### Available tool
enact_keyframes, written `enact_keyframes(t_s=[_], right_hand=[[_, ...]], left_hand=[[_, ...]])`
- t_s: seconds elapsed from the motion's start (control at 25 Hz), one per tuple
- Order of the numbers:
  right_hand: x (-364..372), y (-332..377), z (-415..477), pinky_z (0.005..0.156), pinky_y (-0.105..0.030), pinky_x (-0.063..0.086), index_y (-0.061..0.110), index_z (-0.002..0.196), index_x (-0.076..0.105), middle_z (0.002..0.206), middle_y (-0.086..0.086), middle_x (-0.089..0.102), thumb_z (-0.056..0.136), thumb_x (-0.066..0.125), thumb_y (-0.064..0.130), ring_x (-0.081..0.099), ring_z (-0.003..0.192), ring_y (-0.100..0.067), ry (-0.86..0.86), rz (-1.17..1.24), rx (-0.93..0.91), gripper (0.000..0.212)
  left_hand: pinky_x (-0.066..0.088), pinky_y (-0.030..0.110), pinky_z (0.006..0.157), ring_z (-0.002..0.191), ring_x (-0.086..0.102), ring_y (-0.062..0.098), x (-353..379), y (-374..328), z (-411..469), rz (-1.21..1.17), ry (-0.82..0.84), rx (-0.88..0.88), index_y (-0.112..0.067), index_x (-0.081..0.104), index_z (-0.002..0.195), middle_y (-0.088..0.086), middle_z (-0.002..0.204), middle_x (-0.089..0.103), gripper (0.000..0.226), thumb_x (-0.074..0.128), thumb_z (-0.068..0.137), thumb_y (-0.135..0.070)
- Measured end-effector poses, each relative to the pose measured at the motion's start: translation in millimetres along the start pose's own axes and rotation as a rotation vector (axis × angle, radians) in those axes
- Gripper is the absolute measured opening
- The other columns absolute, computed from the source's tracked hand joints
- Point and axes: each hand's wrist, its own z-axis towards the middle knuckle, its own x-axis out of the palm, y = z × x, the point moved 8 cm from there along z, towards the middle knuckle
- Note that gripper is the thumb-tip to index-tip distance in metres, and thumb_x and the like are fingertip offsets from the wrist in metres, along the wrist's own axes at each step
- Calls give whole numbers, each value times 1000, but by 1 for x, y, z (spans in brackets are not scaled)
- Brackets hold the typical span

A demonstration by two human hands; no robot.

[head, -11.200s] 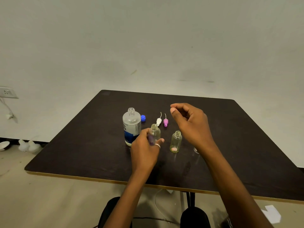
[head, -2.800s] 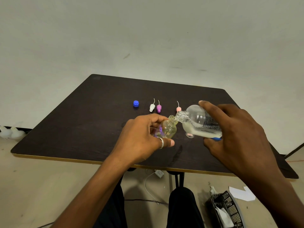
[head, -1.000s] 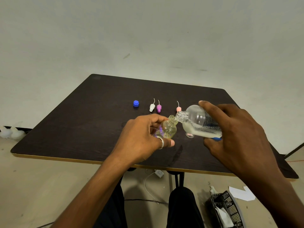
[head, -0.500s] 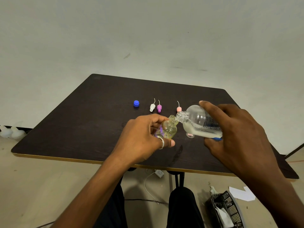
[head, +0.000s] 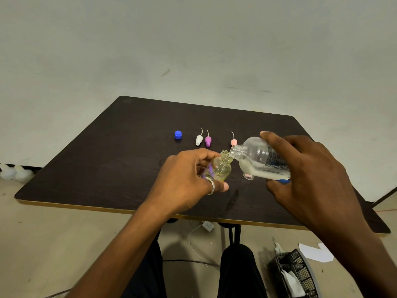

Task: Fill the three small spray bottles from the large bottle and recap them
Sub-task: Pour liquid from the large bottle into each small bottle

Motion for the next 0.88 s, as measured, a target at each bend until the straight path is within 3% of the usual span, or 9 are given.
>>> enact_keyframes(t_s=[0.48, 0.88], right_hand=[[2, 0, -1, 75, -32, 48, 28, 143, 42, 121, -6, 59, 64, 85, 29, 56, 105, -28, 13, 12, 1, 90], [2, 0, -1, 72, -28, 42, 28, 143, 43, 120, -5, 59, 64, 84, 28, 56, 103, -27, 3, 15, -2, 89]], left_hand=[[57, 22, 87, 92, 67, -6, 0, 0, 0, 2, -1, -6, -40, 66, 115, -21, 100, 72, 55, 90, 65, -34], [57, 26, 89, 93, 67, -5, 1, 2, 0, -13, 2, -13, -39, 67, 115, -20, 101, 72, 56, 90, 65, -33]])
